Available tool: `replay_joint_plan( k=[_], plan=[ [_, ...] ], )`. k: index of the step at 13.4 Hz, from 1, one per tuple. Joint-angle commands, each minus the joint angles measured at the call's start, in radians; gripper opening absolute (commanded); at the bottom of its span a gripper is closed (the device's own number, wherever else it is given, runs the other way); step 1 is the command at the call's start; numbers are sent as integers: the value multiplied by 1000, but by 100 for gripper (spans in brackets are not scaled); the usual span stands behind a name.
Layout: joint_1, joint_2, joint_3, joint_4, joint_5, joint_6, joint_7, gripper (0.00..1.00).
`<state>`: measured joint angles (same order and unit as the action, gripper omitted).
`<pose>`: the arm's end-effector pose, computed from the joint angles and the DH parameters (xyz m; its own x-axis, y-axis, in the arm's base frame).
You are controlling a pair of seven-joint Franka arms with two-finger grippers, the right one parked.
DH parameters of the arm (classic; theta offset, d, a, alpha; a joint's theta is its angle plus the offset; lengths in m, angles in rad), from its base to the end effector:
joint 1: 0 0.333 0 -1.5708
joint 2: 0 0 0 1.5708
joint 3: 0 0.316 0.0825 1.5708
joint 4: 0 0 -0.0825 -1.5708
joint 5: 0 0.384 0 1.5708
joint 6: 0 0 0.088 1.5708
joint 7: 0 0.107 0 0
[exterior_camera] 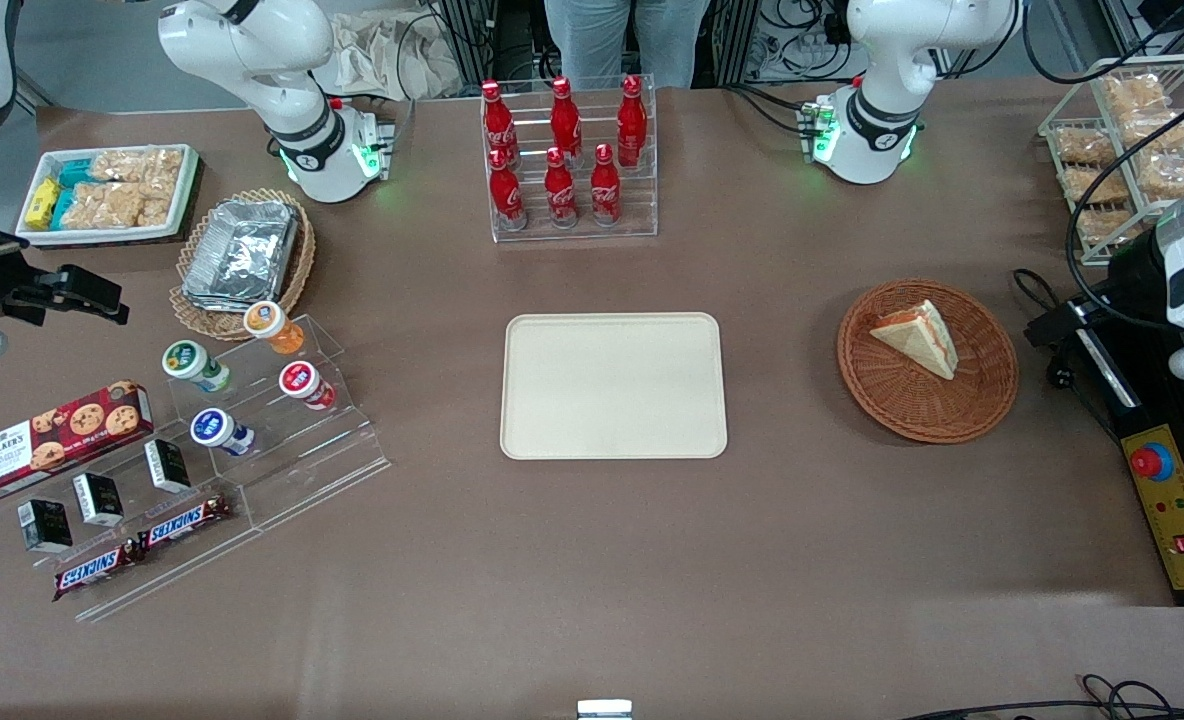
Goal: Place sandwich from basket to tray
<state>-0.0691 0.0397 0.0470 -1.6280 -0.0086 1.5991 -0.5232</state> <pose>0.5654 -0.0139 0.5777 0.8746 0.4807 -0.0627 0.4799 -0.8769 -0.0284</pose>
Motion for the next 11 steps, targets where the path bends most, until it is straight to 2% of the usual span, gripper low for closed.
replay_joint_plan(
  k=[1, 8, 11],
  plan=[
    [-1, -102, -9, -126, 7, -1, -80, 100],
    [-1, -354, -12, -513, 10, 188, -175, 100],
    [-1, -371, -30, -561, 13, 229, -259, 100]
  ],
)
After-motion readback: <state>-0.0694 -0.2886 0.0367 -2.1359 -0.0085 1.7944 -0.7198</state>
